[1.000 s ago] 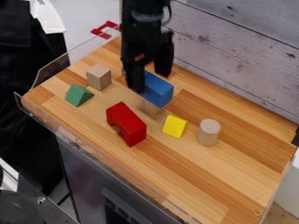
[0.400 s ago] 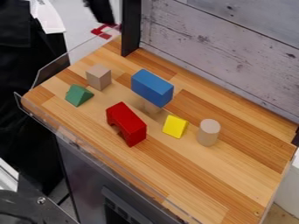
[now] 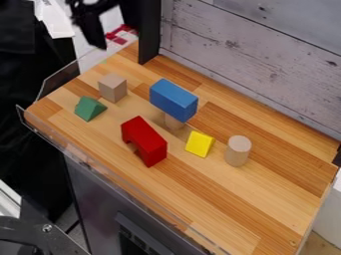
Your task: Put the blue rectangle on top of the cylinder in the middle of the table.
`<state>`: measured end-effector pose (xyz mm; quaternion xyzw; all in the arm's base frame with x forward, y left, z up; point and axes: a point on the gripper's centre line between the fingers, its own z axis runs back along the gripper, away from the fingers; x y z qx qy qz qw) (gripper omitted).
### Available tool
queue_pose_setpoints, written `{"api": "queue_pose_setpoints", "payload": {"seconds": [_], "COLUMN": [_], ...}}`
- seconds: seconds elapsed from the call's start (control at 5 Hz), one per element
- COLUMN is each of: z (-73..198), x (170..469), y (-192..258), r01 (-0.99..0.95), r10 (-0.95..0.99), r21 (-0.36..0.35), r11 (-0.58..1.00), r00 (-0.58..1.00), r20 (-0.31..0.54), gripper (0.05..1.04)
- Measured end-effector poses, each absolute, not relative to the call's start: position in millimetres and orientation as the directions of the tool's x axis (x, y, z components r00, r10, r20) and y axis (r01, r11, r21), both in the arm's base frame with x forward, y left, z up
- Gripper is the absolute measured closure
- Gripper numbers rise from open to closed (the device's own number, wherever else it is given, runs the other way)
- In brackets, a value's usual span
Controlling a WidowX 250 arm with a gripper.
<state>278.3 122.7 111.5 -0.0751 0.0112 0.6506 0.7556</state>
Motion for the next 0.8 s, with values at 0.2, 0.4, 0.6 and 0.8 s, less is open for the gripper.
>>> {"api": "queue_pose_setpoints", "payload": {"seconds": [0.2, 0.4, 0.6, 0.8], "z": [94, 88, 89, 87], "x": [281, 294, 293, 294], "y": [120, 121, 122, 128], "r01": [-0.916, -0.807, -0.753, -0.678], "r10": [0.893, 0.756, 0.697, 0.626], "r21": [-0.160, -0.209, -0.201, -0.147], "r11": [0.368, 0.553, 0.626, 0.720], "r00": [0.396, 0.591, 0.657, 0.726], "r20": [-0.212, -0.283, -0.288, -0.283], "gripper": [0.083, 0.083, 0.083, 0.083]}}
